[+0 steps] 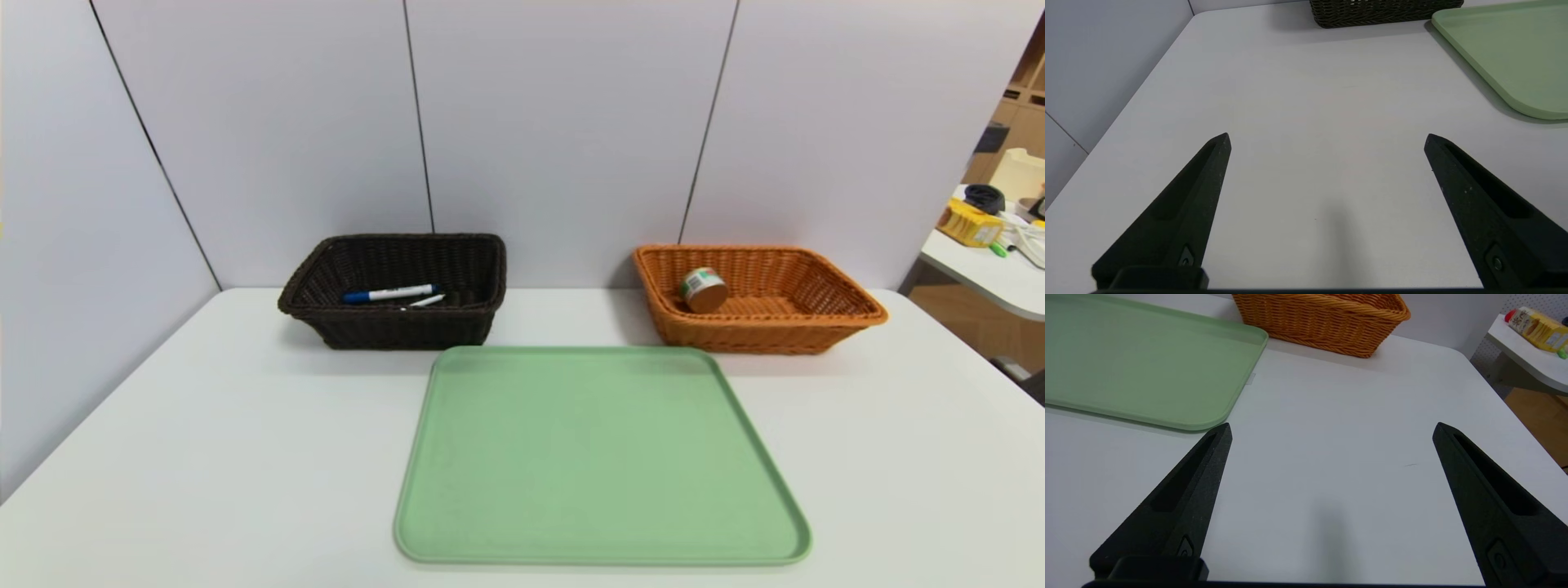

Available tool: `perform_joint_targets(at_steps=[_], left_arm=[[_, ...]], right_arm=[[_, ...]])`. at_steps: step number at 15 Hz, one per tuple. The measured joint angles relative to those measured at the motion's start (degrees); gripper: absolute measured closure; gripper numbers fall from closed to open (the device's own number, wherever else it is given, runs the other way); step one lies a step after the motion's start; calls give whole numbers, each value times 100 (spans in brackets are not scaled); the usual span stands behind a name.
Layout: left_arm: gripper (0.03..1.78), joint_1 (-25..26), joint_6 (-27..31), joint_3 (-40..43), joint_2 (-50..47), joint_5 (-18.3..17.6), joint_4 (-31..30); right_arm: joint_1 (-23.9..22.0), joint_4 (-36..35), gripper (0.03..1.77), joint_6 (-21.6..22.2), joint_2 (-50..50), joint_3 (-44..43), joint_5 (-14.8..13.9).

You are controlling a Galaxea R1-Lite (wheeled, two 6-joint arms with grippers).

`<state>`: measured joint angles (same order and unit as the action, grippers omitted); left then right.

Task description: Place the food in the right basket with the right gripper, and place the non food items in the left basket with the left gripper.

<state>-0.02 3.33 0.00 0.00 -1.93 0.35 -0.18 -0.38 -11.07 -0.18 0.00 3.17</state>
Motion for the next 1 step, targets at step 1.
perform_joint_targets(at_steps=[1], left_arm=[[12, 0, 0, 0, 0, 0, 0]], right_arm=[[0, 13, 11, 40, 2, 0, -6]])
